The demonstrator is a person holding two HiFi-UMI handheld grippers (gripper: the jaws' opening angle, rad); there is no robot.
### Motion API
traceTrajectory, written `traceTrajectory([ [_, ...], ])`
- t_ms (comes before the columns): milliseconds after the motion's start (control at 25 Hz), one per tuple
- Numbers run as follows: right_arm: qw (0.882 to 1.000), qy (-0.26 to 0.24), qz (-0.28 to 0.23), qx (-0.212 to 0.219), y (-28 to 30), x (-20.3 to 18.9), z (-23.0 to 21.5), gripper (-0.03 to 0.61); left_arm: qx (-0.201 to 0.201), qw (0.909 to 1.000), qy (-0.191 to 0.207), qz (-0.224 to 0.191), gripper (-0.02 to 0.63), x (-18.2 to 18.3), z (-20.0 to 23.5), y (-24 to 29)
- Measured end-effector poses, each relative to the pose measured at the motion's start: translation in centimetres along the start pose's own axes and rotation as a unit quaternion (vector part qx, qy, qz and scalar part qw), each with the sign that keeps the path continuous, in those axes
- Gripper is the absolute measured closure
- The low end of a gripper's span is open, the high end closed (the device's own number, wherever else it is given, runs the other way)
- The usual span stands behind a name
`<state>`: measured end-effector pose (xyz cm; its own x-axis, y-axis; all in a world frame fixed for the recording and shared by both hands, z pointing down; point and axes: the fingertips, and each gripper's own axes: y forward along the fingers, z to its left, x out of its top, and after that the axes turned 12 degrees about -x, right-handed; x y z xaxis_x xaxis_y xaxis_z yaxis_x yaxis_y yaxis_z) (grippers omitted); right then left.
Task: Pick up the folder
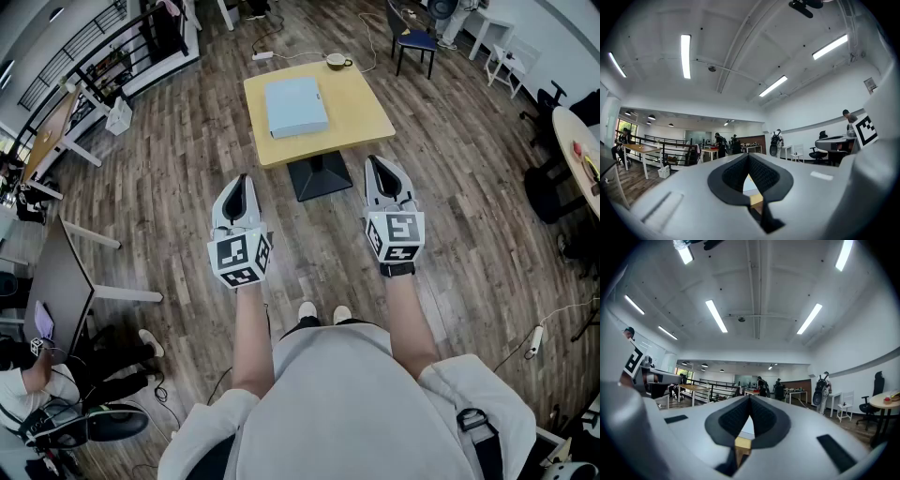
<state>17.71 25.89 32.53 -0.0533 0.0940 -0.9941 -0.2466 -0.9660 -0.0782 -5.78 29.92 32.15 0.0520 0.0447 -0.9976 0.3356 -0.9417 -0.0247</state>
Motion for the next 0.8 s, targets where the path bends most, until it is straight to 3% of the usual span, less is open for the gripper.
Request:
traceTrajectory([
  [480, 1.0, -0.004, -0.01, 0.013, 0.6, 1.2, -0.7, 0.566, -0.009, 0.9998, 0.008, -0.017, 0.604, 1.6, -2.3, 1.8],
  [640, 0.998, -0.038, -0.021, 0.035, 0.3, 0.7, 0.1, 0.568, -0.016, 0.9997, 0.004, -0.017, 0.604, 1.1, -3.8, 2.3],
  [800, 0.999, -0.008, -0.007, 0.049, 1.5, -1.2, 1.3, 0.568, -0.018, 0.9998, -0.007, -0.007, 0.604, -0.7, -3.5, 3.6],
])
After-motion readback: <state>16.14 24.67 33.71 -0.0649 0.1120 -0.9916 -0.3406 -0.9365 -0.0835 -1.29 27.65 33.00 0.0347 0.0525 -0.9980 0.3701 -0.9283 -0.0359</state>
